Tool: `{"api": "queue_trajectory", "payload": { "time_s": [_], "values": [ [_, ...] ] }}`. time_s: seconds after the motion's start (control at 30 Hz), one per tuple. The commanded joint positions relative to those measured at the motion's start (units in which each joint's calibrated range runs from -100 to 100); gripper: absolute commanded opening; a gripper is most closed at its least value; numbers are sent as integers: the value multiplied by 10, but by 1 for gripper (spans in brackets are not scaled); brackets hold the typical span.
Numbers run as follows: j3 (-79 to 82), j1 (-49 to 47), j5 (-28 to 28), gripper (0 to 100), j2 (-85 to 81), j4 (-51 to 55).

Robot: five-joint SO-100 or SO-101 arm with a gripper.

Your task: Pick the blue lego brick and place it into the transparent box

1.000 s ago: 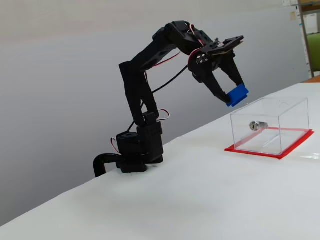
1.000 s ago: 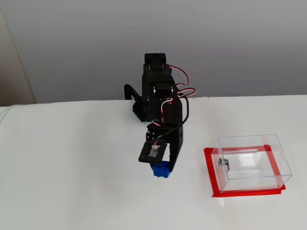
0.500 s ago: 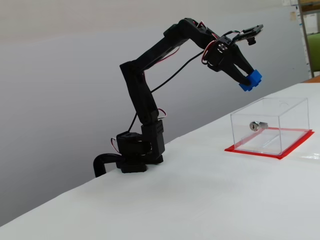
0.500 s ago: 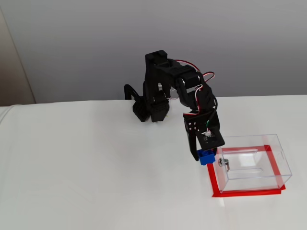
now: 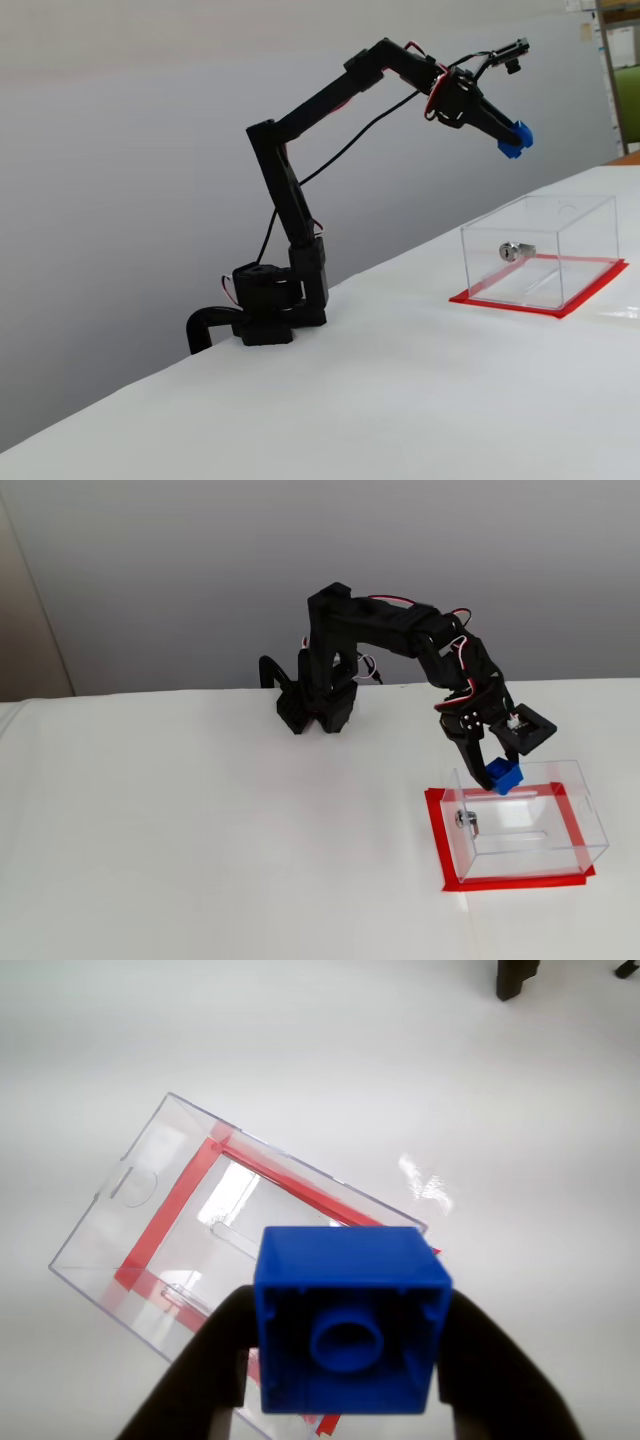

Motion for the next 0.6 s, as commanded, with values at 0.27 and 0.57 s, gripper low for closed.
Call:
{"api": "queue_trajectory", "payload": {
  "time_s": [0.27,0.57],
  "values": [
    [-26,-72,-5,15,55,-56],
    [-29,-88,-5,15,107,-58]
  ]
}}
